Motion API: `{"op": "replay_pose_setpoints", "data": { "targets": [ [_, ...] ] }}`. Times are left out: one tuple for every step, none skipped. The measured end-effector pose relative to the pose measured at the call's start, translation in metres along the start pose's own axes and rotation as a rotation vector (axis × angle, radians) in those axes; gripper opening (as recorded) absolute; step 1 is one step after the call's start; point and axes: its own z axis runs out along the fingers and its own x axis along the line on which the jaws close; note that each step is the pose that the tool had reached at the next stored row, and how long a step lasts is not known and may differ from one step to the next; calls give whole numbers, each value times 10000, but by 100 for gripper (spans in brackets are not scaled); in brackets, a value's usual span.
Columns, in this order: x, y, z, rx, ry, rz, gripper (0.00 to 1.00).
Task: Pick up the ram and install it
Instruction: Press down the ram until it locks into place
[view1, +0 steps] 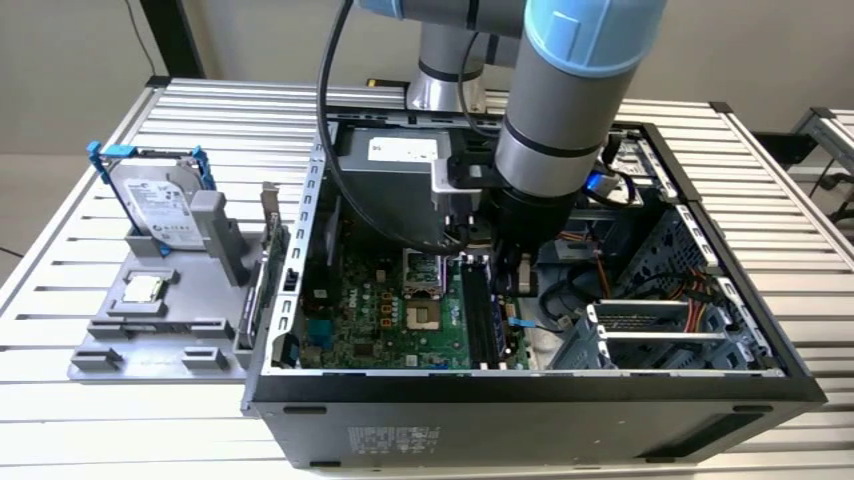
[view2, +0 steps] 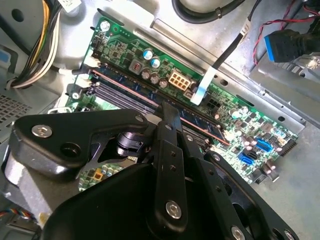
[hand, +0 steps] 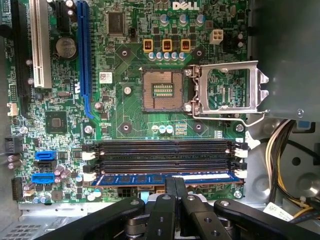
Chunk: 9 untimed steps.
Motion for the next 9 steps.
{"op": "replay_pose_setpoints", "data": {
  "targets": [
    [0,0,2,0,0,-1,0],
    [1,0,2,0,0,-1,0],
    [1,-1,2,0,1,-1,0],
    [1,-1,4,1,-1,0,0],
    [0,-1,15,9,-5,-1,0],
    [1,-1,31,9,-4,-2,0],
    [2,-1,47,9,-1,-3,0],
    [2,0,65,9,-1,-2,0],
    [2,1,84,10,-2,-1,0]
  ]
}}
